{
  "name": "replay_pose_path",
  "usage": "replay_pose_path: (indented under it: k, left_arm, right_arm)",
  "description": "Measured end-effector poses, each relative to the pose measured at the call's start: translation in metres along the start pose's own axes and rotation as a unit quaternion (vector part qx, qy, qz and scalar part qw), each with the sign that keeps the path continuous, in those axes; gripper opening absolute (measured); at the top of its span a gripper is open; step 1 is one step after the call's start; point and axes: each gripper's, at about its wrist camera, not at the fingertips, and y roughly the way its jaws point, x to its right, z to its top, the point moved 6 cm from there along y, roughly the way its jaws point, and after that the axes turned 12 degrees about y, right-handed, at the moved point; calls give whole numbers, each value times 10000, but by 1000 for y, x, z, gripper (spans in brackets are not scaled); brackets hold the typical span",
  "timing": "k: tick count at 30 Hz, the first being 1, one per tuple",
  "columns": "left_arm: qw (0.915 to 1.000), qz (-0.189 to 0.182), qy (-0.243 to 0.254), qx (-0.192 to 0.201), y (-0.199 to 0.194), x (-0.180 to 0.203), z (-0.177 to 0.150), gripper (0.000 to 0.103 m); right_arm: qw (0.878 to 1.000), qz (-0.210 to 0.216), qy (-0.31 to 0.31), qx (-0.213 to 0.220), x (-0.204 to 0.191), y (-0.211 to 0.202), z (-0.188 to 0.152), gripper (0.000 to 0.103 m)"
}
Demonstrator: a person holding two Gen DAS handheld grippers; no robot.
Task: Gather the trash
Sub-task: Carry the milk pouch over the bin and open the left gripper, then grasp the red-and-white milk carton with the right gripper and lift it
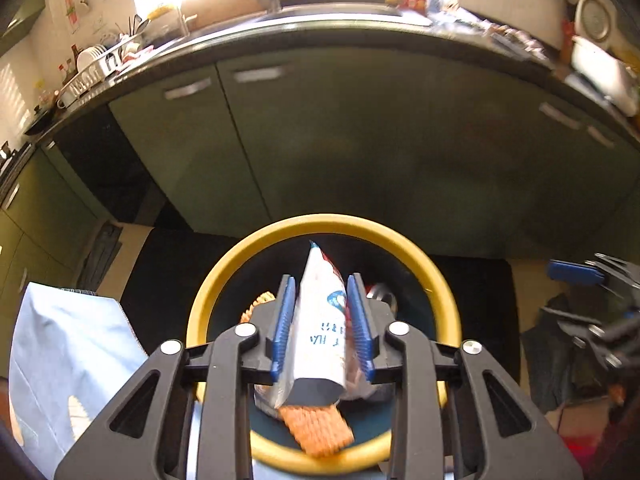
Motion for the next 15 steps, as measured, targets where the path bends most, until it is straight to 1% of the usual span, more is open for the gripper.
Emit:
replay_pose_path:
  k: [1,3,5,7,9,11,13,15]
  left_arm:
    - [9999,134,-15,-2,5,0,2,41]
    - [9996,286,-34,78,4,-1,2,55]
    - [9990,376,-99,233,-11,-4,-2,63]
    - [9979,501,-153,388,-33,-6,-9,65]
    - [9961,624,-373,502,-63,-13,-25,73]
    - [9938,622,-691,605,-92,-21,-45,75]
    - [9898,705,-1009,719,-125,-28,-70,78]
    - [9851,882,-1227,821,-155,-36,-96,85]
  right_arm:
    - [10000,8,0,-3,-1,0,-1,71]
    - [10000,25,-9,-14,-2,1,-1,71]
    - [10000,40,-32,-38,-4,2,-3,72]
    - [10000,53,-47,-65,-6,3,-4,72]
    - [9999,80,-82,-113,-10,5,-8,72]
    - [9997,114,-151,-171,-18,7,-12,72]
    - [9994,145,-244,-215,-27,8,-16,72]
    - [9989,164,-357,-242,-37,8,-20,73]
